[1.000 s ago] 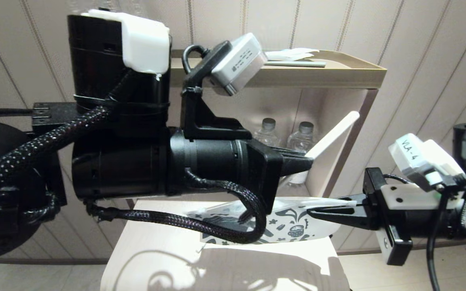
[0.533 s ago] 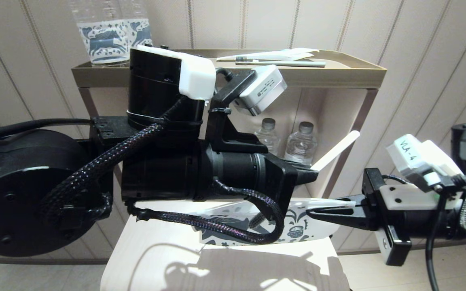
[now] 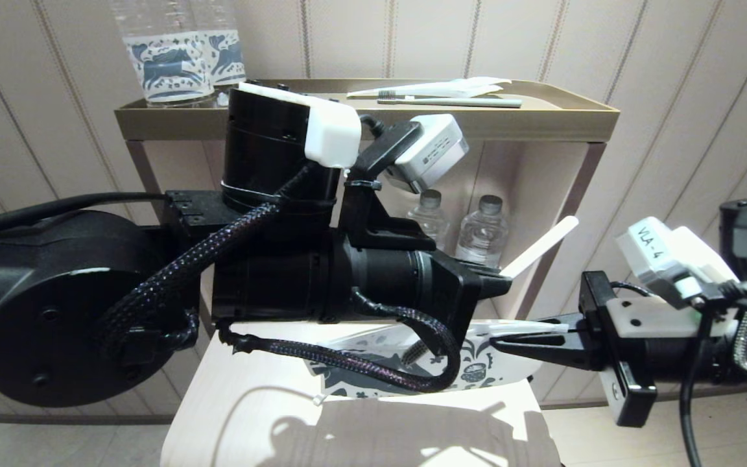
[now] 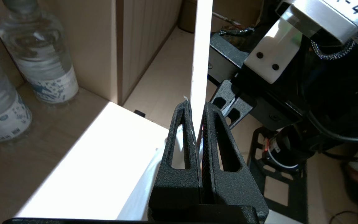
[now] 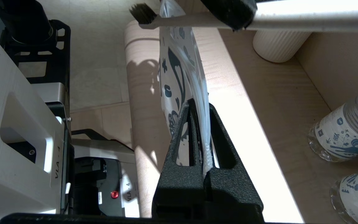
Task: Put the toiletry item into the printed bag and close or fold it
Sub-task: Place the toothbrush in the storage bag
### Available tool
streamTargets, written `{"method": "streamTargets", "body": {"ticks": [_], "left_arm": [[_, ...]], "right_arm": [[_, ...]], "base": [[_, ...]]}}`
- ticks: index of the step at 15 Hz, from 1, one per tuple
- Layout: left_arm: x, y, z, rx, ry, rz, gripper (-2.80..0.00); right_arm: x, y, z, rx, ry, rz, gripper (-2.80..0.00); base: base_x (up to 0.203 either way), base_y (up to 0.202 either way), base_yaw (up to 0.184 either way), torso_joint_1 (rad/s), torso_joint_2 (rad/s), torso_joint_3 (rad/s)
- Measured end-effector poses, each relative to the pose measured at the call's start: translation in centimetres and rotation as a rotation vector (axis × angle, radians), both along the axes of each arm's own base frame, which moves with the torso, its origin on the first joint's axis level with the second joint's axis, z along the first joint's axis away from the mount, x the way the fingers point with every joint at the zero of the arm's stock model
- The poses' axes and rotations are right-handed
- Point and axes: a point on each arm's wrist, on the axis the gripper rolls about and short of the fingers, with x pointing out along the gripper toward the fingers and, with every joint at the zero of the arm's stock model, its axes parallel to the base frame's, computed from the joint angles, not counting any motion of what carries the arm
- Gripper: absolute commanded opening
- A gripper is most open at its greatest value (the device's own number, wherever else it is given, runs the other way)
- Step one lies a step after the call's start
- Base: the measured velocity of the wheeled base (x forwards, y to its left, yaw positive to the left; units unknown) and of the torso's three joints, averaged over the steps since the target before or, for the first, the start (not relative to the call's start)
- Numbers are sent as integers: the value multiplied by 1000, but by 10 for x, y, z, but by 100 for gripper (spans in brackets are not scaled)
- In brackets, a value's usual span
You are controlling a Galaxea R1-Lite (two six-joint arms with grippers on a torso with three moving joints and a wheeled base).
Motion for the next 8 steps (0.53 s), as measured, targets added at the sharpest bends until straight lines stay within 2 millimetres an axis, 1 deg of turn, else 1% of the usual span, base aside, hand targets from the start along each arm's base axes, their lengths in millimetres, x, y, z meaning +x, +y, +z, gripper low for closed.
{"method": "streamTargets", "body": {"ticks": [2, 8], "left_arm": [[-2, 2, 3, 14, -79, -44, -280], [-5, 4, -1, 44, -156, -91, -280]], "right_arm": [[1, 0, -1, -1, 3, 0, -280], [2, 1, -2, -4, 9, 0, -280]], "base": [[0, 0, 0, 0, 0, 0], [0, 0, 0, 0, 0, 0]]}}
